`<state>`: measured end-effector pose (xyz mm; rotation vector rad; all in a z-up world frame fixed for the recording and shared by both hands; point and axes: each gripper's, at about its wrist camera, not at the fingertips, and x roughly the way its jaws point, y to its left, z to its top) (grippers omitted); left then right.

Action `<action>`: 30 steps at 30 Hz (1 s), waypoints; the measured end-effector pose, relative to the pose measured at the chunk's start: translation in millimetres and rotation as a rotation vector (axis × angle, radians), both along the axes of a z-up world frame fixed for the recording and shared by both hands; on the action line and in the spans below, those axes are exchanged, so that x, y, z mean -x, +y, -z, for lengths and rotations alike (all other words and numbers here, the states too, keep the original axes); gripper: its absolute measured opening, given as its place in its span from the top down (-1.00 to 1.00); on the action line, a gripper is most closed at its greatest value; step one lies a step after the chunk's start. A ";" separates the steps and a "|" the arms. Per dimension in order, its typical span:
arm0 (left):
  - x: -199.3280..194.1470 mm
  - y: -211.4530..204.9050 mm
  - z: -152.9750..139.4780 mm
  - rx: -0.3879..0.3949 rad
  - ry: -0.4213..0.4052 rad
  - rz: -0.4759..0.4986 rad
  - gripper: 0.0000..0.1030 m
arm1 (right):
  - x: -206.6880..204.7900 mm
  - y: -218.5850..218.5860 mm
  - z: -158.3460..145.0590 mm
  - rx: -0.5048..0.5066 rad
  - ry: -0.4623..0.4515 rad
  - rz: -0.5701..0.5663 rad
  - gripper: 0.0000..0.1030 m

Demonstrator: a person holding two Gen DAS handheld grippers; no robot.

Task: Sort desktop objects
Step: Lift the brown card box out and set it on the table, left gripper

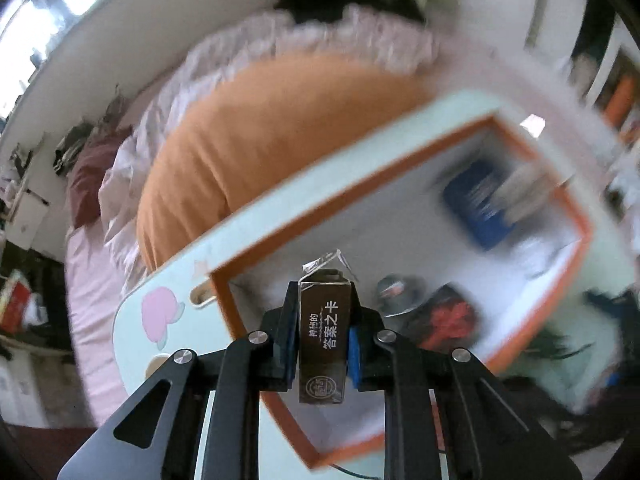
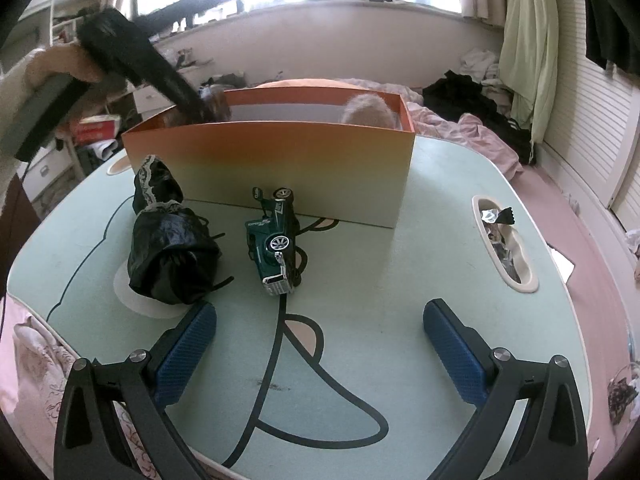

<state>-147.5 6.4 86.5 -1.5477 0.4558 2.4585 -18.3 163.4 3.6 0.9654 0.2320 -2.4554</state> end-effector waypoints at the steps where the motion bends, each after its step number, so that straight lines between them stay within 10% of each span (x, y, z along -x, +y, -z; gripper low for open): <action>1: -13.8 -4.7 -19.8 -0.093 0.039 0.013 0.61 | 0.1 -0.1 0.1 0.000 0.000 0.000 -0.99; 7: -93.8 3.5 -40.0 -0.377 0.035 0.130 0.61 | 0.1 0.0 0.7 0.000 0.001 0.000 -0.99; 13: -120.6 -11.4 44.1 -0.445 -0.057 0.077 0.61 | 0.5 0.4 1.4 0.000 0.001 0.000 -0.99; 15: -120.0 -16.4 48.5 -0.490 -0.007 0.046 0.41 | 0.5 0.6 1.6 0.000 0.002 0.000 -0.99; 18: -126.3 -37.6 47.5 -0.577 0.129 -0.079 -0.49 | 0.6 0.4 1.9 0.001 0.001 0.000 -0.99; 30: -197.4 -13.7 93.4 -0.314 0.363 -0.189 -0.66 | 0.7 0.9 3.3 0.000 0.002 0.001 -0.99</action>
